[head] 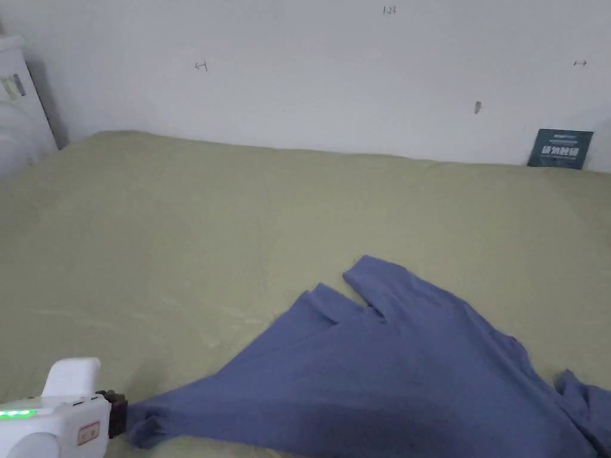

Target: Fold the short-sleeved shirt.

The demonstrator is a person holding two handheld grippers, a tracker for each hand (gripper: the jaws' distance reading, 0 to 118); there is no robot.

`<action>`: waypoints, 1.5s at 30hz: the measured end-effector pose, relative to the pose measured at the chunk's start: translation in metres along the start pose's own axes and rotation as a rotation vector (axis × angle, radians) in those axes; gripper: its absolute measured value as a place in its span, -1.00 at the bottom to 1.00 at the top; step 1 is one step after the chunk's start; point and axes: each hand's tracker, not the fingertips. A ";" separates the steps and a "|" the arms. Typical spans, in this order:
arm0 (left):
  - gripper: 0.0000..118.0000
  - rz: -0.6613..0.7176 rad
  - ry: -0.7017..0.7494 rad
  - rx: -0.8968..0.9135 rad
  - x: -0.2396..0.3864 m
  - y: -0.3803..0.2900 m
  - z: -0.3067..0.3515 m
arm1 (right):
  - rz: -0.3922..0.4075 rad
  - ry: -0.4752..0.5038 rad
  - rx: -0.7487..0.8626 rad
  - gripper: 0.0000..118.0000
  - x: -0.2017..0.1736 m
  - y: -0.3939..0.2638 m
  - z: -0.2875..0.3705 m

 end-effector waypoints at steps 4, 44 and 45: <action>-1.00 0.008 -0.031 -0.031 -0.012 -0.010 -0.002 | 0.022 0.088 0.019 -1.00 -0.044 -0.016 0.013; -0.97 -0.128 -0.028 -0.201 -0.003 0.010 -0.059 | 0.140 0.141 -0.067 -1.00 -0.043 0.096 -0.146; -0.97 -0.121 -0.029 -0.209 -0.003 0.011 -0.061 | 0.139 0.138 -0.073 -1.00 -0.039 0.109 -0.160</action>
